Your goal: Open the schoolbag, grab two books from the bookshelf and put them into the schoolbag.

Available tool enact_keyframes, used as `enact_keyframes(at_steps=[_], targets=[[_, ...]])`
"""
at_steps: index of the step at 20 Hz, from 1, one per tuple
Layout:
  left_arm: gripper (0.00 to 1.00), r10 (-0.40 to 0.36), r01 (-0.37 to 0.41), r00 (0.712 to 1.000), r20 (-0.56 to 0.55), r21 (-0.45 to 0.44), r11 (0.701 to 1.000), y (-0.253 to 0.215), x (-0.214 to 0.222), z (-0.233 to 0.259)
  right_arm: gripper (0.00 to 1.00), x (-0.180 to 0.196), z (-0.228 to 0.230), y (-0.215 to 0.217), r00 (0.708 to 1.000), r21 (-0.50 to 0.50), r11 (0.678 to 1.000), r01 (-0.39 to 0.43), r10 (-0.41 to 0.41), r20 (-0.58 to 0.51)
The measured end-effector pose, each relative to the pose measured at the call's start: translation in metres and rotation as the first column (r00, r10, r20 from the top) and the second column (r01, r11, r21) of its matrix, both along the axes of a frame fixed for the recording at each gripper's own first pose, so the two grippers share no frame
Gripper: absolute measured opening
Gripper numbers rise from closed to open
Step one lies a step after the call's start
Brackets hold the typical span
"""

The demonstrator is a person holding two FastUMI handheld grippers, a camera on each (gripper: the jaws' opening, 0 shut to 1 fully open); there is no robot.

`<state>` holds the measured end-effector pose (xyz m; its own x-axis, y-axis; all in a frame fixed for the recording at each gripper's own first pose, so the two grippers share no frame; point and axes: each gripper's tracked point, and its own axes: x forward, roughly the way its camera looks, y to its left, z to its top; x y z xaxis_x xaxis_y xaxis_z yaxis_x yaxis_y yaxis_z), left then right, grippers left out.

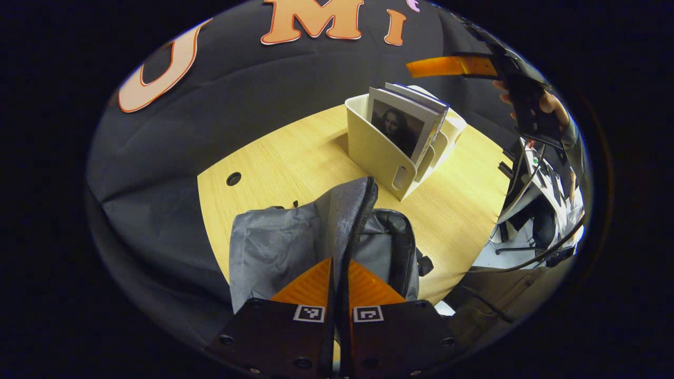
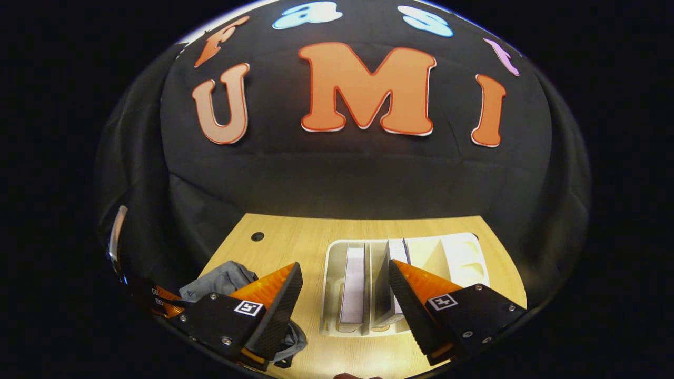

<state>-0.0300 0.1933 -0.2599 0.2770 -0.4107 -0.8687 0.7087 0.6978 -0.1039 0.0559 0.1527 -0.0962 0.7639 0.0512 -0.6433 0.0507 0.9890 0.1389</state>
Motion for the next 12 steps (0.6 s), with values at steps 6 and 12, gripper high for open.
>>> enact_keyframes(at_steps=[6,12], targets=[[0.06,-0.048,0.049,0.999,-0.016,0.025,0.999,0.004,0.022,0.026,0.98,0.004,-0.042,0.004,0.97,-0.004,0.998,-0.061,0.059,-0.234],[0.06,-0.057,0.059,0.997,-0.052,0.034,0.998,0.001,0.03,0.036,0.88,0.013,-0.083,0.012,0.894,0.057,0.993,-0.101,0.116,-0.434]])
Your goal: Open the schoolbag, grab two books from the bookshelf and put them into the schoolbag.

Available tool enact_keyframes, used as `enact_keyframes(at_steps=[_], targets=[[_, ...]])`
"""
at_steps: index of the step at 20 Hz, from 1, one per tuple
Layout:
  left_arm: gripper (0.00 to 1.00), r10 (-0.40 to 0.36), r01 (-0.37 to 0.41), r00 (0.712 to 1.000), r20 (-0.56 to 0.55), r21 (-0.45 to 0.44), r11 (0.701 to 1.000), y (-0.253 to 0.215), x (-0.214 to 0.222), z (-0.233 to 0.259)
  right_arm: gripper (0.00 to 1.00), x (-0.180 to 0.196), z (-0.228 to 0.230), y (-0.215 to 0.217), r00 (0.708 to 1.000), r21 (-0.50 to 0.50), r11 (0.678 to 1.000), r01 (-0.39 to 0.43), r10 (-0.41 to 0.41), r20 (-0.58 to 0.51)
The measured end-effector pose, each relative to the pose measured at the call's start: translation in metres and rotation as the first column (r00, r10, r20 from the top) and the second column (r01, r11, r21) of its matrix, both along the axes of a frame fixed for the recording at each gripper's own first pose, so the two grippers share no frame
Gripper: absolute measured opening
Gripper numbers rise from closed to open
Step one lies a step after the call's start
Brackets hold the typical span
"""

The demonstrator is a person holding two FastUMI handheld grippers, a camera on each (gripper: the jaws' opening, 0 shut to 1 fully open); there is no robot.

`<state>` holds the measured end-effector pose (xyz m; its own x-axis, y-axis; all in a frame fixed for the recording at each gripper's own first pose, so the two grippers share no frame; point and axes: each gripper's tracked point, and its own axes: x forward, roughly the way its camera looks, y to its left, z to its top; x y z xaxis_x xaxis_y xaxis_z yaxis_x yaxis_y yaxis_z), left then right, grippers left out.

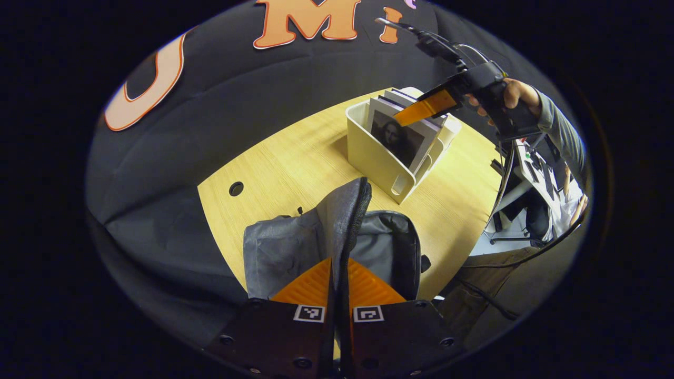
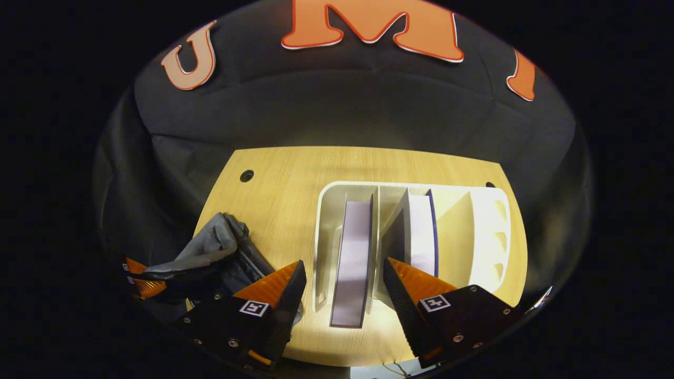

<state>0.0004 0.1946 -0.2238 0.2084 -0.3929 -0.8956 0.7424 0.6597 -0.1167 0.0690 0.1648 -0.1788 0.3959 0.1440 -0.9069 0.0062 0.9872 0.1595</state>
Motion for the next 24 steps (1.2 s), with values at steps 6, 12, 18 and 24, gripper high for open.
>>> enact_keyframes(at_steps=[6,12,18,24], targets=[[0.06,0.016,-0.016,1.0,-0.017,0.026,1.0,-0.003,0.005,-0.004,0.64,0.003,-0.034,-0.002,0.983,0.014,0.998,0.058,-0.055,-0.175],[0.06,0.04,-0.039,0.999,-0.026,0.024,0.999,-0.001,0.002,-0.005,0.35,0.008,-0.019,-0.012,0.974,0.051,0.985,0.166,-0.156,-0.164],[0.06,0.062,-0.063,0.998,-0.029,-0.003,0.998,-0.008,-0.002,-0.003,0.34,-0.004,0.038,-0.031,0.971,0.175,0.955,0.238,-0.227,-0.079],[0.05,0.087,-0.09,0.995,-0.047,-0.064,0.994,-0.021,-0.008,0.001,0.33,-0.034,0.093,-0.052,0.955,0.268,0.923,0.278,-0.295,0.028]])
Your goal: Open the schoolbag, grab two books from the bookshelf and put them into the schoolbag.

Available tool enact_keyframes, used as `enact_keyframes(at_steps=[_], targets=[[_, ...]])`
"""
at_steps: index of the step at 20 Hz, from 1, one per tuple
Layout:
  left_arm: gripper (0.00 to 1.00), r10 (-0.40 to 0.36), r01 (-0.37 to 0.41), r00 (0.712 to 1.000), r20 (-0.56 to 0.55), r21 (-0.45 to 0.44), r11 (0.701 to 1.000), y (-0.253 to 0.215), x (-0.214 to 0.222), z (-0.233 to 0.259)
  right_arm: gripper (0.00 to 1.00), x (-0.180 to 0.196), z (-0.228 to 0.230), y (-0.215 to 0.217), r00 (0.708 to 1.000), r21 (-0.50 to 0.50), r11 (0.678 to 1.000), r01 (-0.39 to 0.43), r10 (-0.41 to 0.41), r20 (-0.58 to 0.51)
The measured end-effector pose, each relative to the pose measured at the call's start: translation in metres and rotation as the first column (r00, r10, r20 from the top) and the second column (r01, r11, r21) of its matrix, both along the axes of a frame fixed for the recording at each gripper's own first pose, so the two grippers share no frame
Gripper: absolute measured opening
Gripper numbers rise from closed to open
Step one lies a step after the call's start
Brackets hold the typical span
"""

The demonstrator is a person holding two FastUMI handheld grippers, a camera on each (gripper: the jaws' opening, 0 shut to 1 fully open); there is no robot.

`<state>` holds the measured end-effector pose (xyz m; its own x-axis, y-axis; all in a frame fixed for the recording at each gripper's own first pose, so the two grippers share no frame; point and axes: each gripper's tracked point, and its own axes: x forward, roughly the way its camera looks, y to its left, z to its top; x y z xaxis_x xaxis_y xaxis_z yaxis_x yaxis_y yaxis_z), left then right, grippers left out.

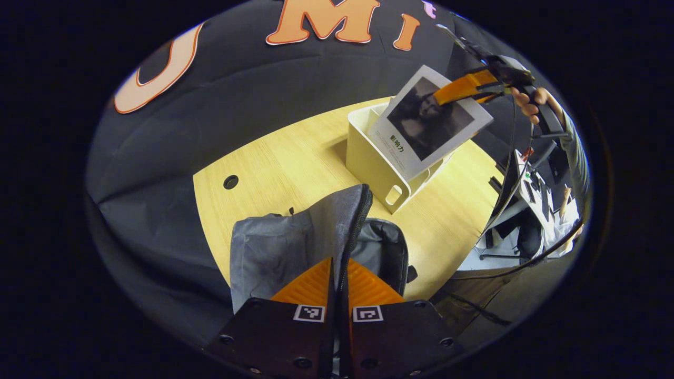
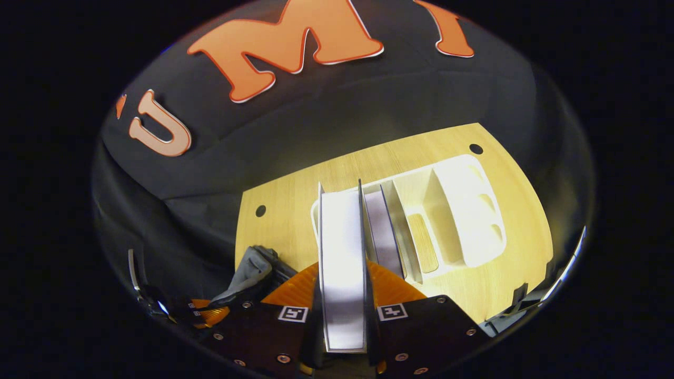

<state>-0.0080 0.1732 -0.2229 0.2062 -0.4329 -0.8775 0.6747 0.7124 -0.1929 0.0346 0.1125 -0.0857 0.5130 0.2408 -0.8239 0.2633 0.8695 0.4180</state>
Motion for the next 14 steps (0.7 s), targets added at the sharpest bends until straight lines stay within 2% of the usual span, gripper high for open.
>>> enact_keyframes(at_steps=[7,14], targets=[[0.05,-0.019,0.018,1.0,-0.022,-0.047,0.999,-0.012,-0.012,-0.001,0.33,-0.058,0.037,0.015,0.994,0.144,0.989,0.032,-0.047,0.097],[0.05,0.017,-0.019,0.999,-0.027,-0.091,0.996,-0.017,-0.007,0.002,0.32,-0.114,0.012,0.056,0.993,0.272,0.96,0.066,-0.09,0.076]])
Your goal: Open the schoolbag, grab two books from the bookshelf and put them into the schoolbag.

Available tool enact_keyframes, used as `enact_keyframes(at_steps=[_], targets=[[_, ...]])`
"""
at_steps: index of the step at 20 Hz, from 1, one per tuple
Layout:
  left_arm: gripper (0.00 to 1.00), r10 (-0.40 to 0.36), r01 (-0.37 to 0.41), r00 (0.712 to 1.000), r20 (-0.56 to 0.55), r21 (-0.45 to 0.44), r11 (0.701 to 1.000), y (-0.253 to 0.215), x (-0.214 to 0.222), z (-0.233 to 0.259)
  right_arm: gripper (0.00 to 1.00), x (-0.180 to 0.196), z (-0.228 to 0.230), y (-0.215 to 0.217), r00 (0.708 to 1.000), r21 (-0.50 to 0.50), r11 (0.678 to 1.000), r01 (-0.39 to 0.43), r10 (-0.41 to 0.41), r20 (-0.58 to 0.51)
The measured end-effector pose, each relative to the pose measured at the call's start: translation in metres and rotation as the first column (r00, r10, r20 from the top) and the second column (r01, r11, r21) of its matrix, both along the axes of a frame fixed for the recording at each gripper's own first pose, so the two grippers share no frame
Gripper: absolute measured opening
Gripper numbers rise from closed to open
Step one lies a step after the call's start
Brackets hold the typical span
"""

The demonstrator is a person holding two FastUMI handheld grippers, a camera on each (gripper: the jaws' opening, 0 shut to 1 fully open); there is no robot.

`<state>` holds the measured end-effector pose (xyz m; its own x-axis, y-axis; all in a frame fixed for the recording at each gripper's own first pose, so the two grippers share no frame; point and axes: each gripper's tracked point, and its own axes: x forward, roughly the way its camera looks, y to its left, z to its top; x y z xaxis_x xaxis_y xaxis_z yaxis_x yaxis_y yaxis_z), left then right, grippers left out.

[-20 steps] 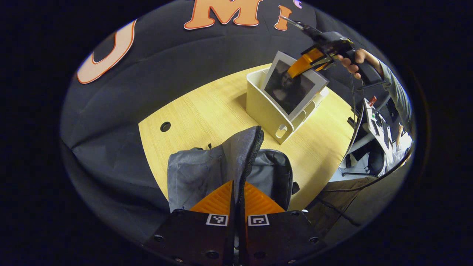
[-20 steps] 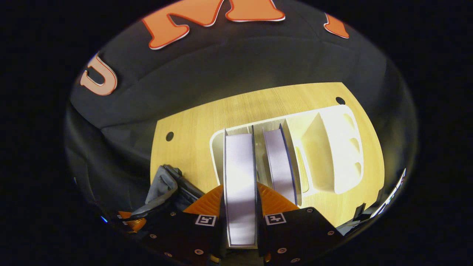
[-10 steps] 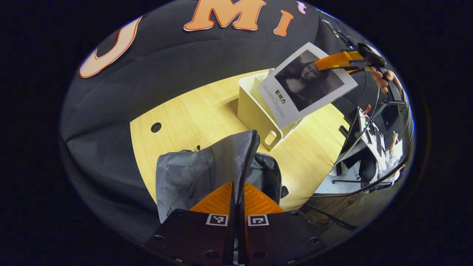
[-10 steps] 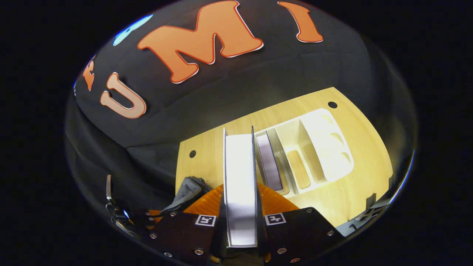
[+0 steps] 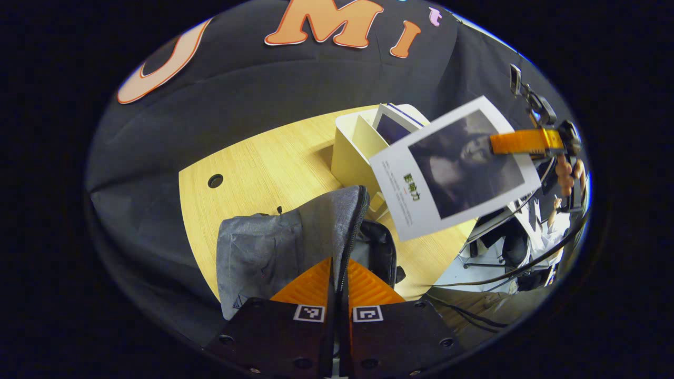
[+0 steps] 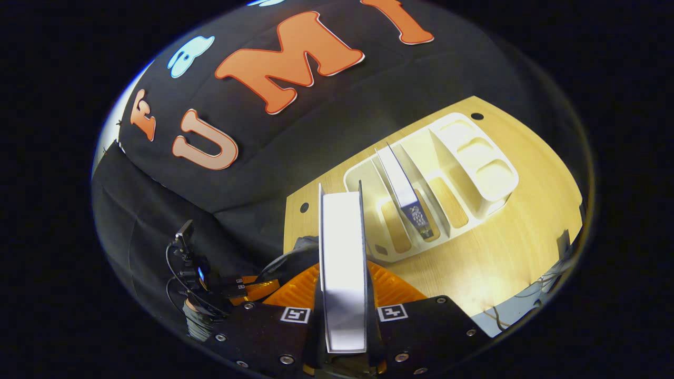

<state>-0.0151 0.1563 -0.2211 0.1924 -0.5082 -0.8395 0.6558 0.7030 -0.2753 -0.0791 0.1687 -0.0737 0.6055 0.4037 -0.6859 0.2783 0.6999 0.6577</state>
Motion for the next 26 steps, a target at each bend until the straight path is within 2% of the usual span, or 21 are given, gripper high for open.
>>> enact_keyframes(at_steps=[6,9,14,17,26], targets=[[0.05,0.034,-0.033,0.999,0.009,-0.016,0.999,0.007,0.005,0.002,0.31,-0.025,-0.025,0.05,1.0,0.142,0.99,0.021,-0.023,0.01],[0.05,0.071,-0.07,0.997,0.019,-0.028,0.997,0.013,0.002,0.0,0.31,-0.023,-0.042,0.081,0.999,0.195,0.98,0.021,-0.026,0.021],[0.05,0.078,-0.077,0.995,0.057,-0.026,0.997,0.017,0.0,0.003,0.31,-0.022,-0.074,0.132,1.0,0.284,0.959,0.02,-0.023,0.009],[0.05,0.098,-0.096,0.993,0.058,-0.043,0.994,0.015,-0.001,0.001,0.31,-0.019,-0.094,0.151,0.999,0.309,0.95,0.047,-0.051,0.004],[0.05,0.124,-0.121,0.991,0.048,-0.072,0.99,0.005,-0.013,0.0,0.31,0.001,-0.137,0.206,0.988,0.42,0.896,0.146,-0.156,-0.009]])
